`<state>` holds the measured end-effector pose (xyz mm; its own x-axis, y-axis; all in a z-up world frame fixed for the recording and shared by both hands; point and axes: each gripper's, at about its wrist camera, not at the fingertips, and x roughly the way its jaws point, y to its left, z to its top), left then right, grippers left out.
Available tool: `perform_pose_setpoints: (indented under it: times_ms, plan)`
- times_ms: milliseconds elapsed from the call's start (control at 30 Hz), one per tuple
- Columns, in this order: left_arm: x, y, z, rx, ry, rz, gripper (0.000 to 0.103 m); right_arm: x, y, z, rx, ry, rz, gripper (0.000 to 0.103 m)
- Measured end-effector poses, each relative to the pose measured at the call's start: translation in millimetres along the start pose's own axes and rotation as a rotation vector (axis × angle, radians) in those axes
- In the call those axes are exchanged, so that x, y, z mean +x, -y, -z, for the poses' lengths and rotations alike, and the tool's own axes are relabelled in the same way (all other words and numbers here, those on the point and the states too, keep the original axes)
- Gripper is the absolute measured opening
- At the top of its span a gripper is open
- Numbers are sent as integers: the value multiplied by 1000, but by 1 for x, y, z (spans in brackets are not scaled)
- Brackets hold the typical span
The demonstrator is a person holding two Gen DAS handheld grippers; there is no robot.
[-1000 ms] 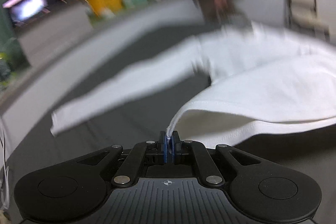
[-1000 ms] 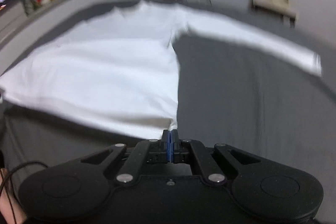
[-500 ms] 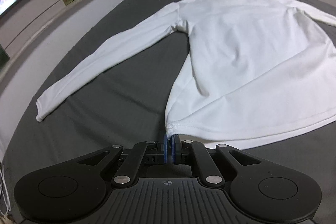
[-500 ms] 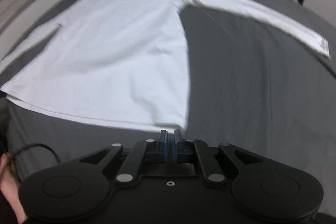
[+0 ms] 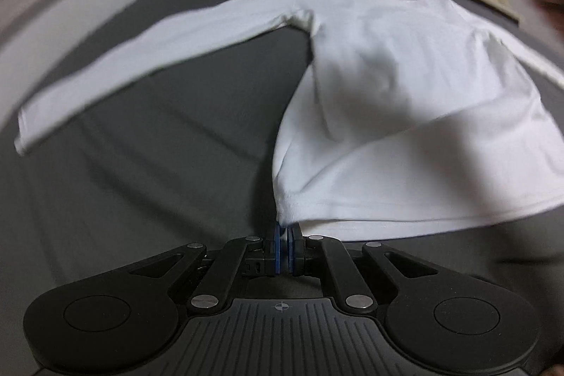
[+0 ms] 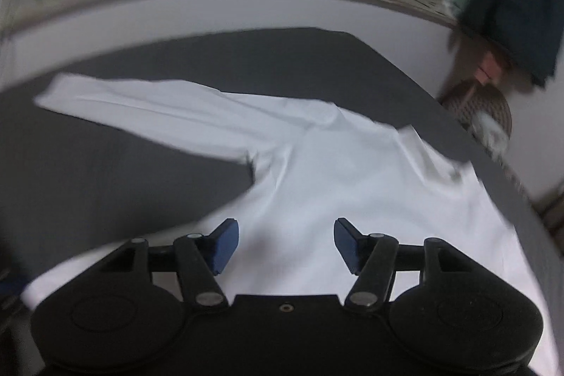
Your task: Fold clothes
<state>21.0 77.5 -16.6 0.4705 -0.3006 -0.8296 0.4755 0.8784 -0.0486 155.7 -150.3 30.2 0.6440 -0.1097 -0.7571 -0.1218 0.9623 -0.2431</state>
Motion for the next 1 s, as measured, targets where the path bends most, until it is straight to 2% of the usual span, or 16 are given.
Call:
perform_pose_setpoints:
  times_ms: [100, 167, 267, 333, 367, 433, 467, 567, 767, 833, 900, 967, 1000]
  plan:
    - [6, -10, 1, -44, -4, 46, 5, 66, -27, -42, -174, -91, 64, 59]
    - [10, -11, 2, -48, -13, 60, 5, 98, -42, -55, -287, -148, 105, 58]
    - [15, -14, 4, -56, -25, 81, 5, 129, -66, -58, -487, -208, 167, 57]
    - [17, -17, 4, -65, -27, 92, 5, 142, -80, -57, -593, -228, 155, 55]
    - [18, -18, 5, -70, -27, 98, 5, 146, -85, -55, -635, -230, 149, 49]
    - [17, -20, 6, -80, -26, 110, 5, 153, -90, -56, -670, -245, 147, 26]
    - [17, -20, 7, -84, -26, 114, 5, 156, -93, -57, -681, -249, 148, 4]
    - [17, -19, 8, -84, -30, 117, 5, 149, -82, -81, -540, -160, 159, 5]
    - [23, -19, 10, -94, -53, 96, 4, 148, -34, -123, -110, -70, 145, 4]
    - [24, -19, 13, -103, -58, 94, 0, 142, -12, -125, 40, 16, 144, 4]
    - [25, -20, 15, -111, -65, 101, 0, 144, 17, -124, 223, 3, 67, 4]
    - [26, -21, 15, -116, -67, 109, 0, 154, 38, -118, 355, -52, -33, 4]
    - [27, -22, 15, -124, -66, 115, 1, 157, 42, -116, 380, -65, -50, 6]
